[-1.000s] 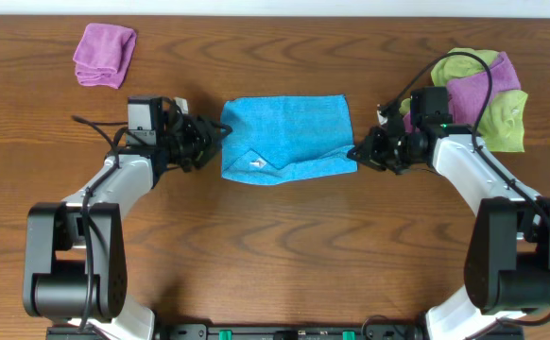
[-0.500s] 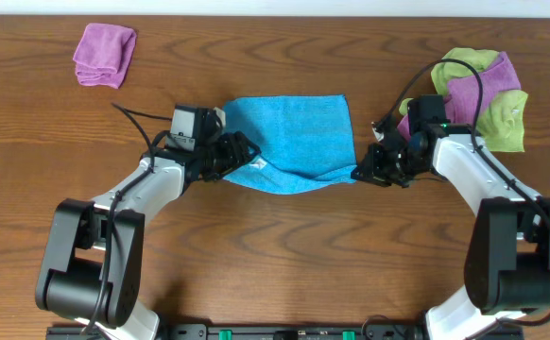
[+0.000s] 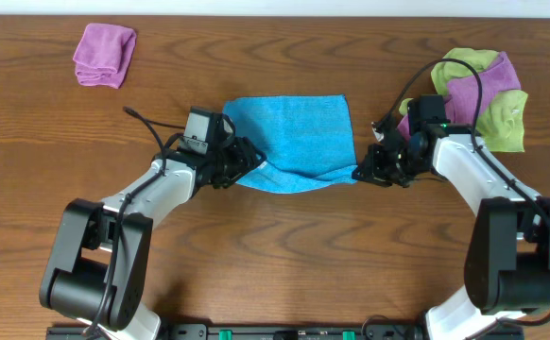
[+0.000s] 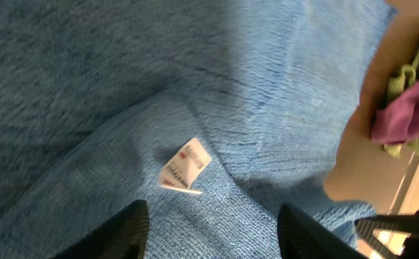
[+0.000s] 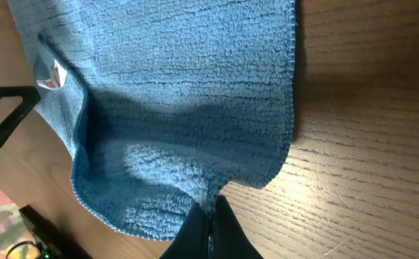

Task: Fold the cloth
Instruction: 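Fold the held near edge forward over the far half with both grippers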

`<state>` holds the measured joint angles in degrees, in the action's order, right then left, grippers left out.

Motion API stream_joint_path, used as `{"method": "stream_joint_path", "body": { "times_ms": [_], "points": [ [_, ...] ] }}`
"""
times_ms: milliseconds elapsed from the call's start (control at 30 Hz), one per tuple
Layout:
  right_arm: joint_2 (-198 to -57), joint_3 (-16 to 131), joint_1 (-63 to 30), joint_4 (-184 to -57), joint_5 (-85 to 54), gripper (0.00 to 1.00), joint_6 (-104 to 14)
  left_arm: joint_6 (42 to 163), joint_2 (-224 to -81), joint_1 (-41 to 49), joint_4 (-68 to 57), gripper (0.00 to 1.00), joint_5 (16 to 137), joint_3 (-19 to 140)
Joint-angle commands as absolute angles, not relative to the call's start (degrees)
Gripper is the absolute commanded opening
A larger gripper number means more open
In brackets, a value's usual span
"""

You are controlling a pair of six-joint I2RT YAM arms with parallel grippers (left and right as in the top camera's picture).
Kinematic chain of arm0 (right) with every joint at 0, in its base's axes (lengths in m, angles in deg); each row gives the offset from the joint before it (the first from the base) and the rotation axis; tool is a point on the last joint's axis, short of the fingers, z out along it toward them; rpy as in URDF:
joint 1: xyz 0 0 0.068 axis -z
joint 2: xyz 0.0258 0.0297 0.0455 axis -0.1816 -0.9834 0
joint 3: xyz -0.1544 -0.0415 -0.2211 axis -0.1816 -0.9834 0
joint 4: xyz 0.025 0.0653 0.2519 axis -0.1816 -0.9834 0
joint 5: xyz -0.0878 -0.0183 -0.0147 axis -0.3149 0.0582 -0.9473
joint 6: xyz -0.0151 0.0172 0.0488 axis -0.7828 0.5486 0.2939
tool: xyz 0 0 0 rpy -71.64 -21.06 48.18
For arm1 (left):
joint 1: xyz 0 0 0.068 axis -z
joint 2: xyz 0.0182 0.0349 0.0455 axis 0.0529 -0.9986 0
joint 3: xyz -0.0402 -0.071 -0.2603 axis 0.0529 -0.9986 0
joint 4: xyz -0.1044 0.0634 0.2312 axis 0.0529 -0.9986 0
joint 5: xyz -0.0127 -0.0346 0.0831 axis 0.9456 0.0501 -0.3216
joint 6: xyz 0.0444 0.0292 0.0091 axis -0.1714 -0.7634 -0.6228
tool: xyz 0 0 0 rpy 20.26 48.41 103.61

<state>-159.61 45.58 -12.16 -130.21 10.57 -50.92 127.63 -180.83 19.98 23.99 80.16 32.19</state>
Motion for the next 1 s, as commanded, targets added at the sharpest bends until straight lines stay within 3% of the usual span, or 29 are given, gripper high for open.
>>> {"method": "stream_joint_path", "body": {
  "times_ms": [0, 533, 967],
  "points": [
    [-159.74, 46.13, -12.42, -130.23, 10.41, 0.01, -52.23, 133.25, -181.42, 19.89, 22.44, 0.52, 78.35, 33.35],
    [-159.74, 46.13, -12.42, -131.28, 8.21, 0.01, -52.67, 149.75, -186.63, 19.87, 29.19, 0.43, 85.06, 33.37],
    [-159.74, 46.13, -12.42, -131.06, 7.83, 0.01, -52.69, 150.78, -188.22, 19.94, 28.49, 0.30, 83.81, 33.42]
  ]
}}
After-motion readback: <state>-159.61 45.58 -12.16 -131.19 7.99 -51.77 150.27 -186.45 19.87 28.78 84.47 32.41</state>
